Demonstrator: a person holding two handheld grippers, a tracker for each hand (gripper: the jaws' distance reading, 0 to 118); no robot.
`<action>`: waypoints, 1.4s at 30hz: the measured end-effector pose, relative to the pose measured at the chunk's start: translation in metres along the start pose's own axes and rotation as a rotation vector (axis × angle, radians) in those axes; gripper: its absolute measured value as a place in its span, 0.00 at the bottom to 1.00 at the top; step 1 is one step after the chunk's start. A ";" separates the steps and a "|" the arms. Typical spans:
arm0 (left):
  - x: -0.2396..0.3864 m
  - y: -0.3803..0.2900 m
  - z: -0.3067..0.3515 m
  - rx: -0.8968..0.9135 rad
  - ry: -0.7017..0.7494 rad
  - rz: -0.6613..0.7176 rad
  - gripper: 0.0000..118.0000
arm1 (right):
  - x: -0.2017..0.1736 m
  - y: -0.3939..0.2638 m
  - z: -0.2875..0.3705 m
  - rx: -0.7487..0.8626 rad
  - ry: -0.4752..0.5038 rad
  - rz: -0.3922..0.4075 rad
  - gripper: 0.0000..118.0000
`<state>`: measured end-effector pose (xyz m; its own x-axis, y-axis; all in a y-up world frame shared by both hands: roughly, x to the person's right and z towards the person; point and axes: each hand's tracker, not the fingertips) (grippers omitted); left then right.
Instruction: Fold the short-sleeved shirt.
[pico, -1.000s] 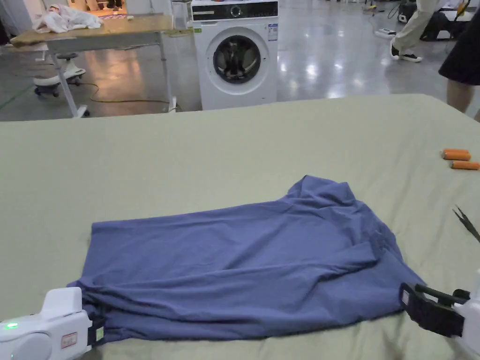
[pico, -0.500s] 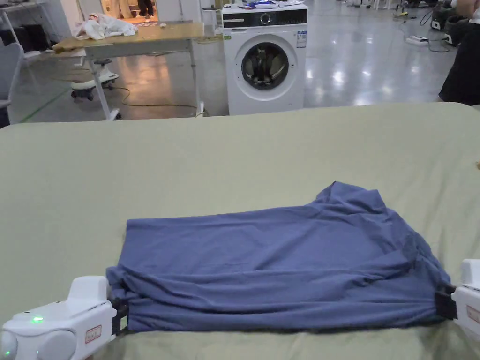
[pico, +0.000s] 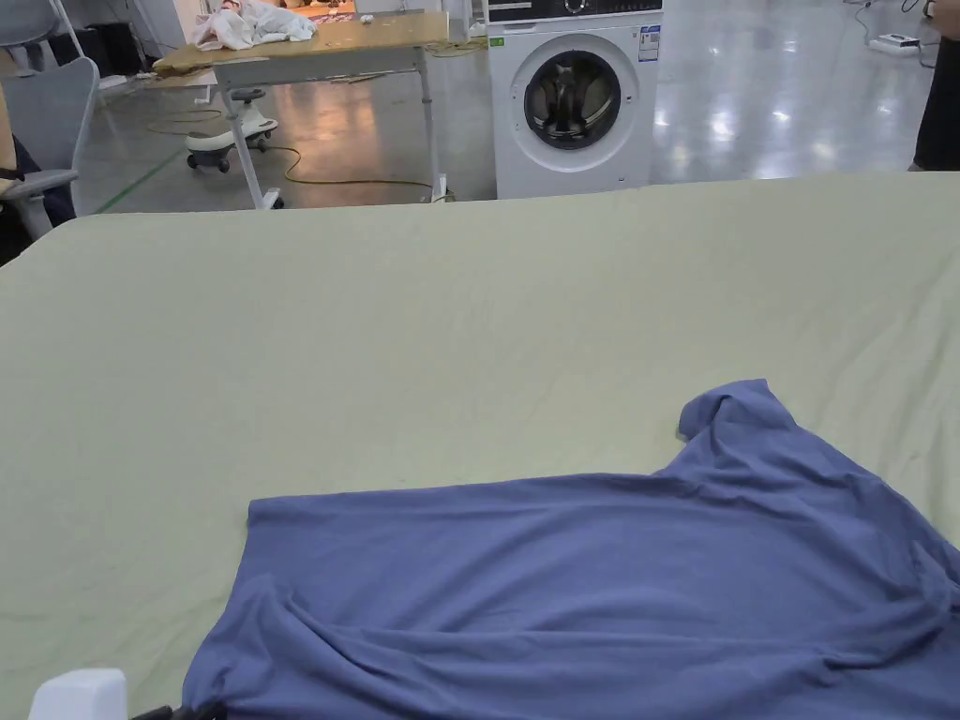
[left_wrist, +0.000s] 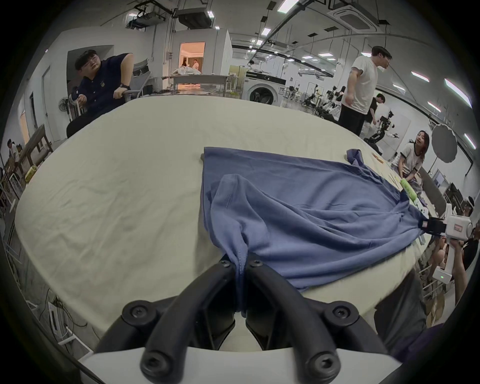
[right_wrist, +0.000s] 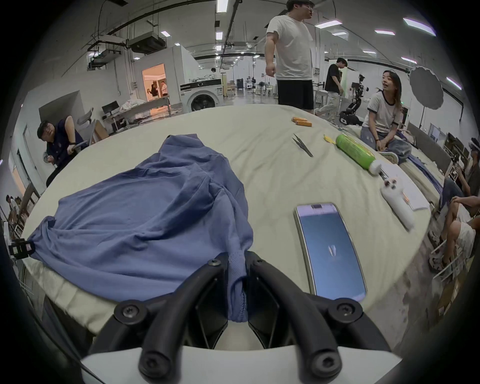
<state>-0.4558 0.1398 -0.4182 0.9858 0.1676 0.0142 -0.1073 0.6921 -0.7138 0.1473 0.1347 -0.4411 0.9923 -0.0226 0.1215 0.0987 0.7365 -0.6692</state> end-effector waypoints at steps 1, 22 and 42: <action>0.000 -0.005 0.004 -0.004 -0.002 0.001 0.00 | -0.001 -0.005 0.004 -0.003 -0.009 0.001 0.08; 0.068 -0.018 0.095 0.613 0.138 -0.059 0.67 | -0.044 0.016 0.079 0.397 0.181 0.059 0.50; 0.033 0.077 0.004 0.311 -0.046 -0.048 0.38 | -0.061 0.007 0.069 0.371 0.255 0.068 0.00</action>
<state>-0.4325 0.2018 -0.4699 0.9845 0.1564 0.0795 -0.1025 0.8803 -0.4632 0.0828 0.1875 -0.4029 0.9868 -0.0976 -0.1292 0.0457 0.9333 -0.3563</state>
